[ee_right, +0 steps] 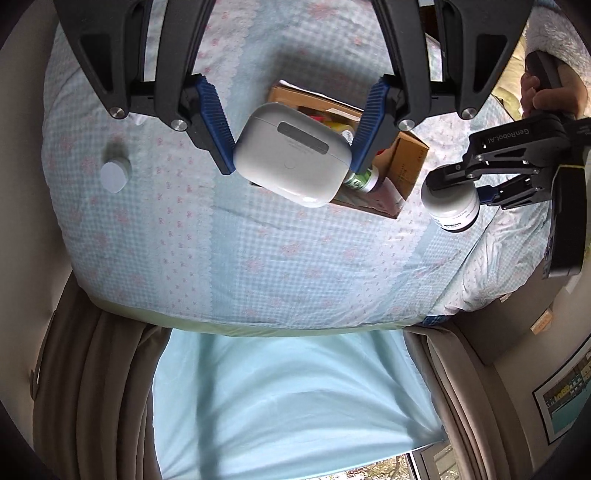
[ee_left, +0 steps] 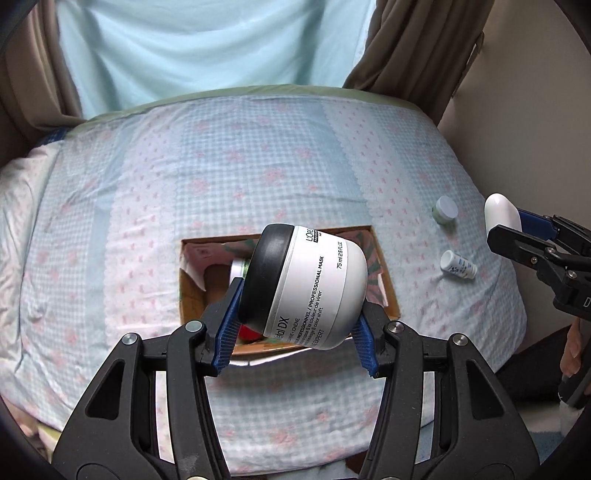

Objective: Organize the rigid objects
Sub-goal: 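Carry the black-lidded jar and earbud case over the cardboard box with both tools, then lower and release the black-lidded jar and earbud case into the box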

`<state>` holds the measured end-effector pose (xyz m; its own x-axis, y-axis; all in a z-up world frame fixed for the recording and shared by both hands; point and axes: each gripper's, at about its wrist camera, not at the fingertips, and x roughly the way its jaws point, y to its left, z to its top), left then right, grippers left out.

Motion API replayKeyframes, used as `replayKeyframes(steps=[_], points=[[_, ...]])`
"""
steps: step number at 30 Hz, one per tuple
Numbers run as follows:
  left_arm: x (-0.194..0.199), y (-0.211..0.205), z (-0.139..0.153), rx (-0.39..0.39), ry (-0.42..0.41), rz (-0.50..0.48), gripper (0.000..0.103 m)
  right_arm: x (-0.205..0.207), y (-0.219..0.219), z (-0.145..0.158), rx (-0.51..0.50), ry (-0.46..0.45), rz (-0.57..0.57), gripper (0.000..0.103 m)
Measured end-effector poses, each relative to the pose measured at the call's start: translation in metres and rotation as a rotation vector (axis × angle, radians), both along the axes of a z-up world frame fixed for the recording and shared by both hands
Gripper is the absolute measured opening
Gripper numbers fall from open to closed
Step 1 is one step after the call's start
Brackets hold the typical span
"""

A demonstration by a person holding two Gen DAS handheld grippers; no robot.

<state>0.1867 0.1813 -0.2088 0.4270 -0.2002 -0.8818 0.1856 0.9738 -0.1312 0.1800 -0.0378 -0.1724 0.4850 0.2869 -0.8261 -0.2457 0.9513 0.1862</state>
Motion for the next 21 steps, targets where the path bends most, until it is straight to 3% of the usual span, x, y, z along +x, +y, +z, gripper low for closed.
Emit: replayKeyframes(steps=[10,21], points=[[0.024,0.071,-0.069,0.025,0.126,-0.068,0.05,0.022,0.063,-0.04,0.022,0.123,-0.125,0.059],[0.06,0.078,-0.139,0.032,0.259,-0.084,0.05,0.073,0.043,-0.126,0.088,0.34,-0.3,0.059]])
